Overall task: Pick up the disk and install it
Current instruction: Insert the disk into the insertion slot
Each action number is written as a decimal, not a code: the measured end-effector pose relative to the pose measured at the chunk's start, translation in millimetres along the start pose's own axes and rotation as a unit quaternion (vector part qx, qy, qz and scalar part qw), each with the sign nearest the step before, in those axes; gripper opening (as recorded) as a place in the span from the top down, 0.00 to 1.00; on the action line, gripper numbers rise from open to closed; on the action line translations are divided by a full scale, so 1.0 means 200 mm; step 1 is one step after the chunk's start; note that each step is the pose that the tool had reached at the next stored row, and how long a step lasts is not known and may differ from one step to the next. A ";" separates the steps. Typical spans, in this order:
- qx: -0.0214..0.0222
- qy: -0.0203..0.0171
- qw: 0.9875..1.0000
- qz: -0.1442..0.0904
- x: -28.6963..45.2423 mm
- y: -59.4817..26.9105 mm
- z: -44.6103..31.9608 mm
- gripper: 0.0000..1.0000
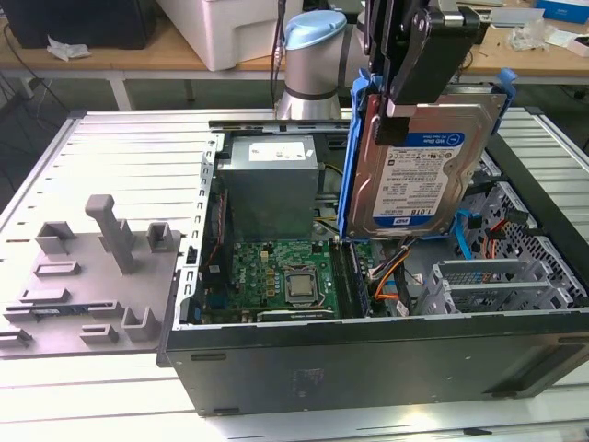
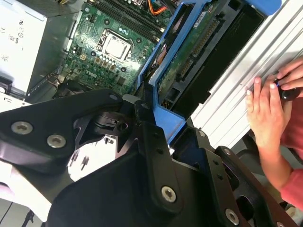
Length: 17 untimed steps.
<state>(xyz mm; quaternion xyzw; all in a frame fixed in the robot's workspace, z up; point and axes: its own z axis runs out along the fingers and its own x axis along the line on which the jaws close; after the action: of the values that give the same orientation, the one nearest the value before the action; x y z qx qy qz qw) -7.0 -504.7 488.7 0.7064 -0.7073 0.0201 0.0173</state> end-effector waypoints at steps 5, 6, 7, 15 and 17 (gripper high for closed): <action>0.000 -0.003 1.000 0.000 0.002 0.000 0.011 0.64; 0.000 -0.003 1.000 0.000 0.002 0.000 0.012 0.64; 0.000 -0.005 1.000 0.000 0.003 0.000 0.015 0.64; 0.000 -0.017 1.000 0.008 0.032 -0.005 0.017 0.64; 0.000 -0.018 1.000 0.011 0.040 -0.007 0.017 0.64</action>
<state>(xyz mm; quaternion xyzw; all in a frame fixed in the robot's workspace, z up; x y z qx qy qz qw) -5.7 -512.8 485.8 0.6990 -0.7151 0.0074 0.0049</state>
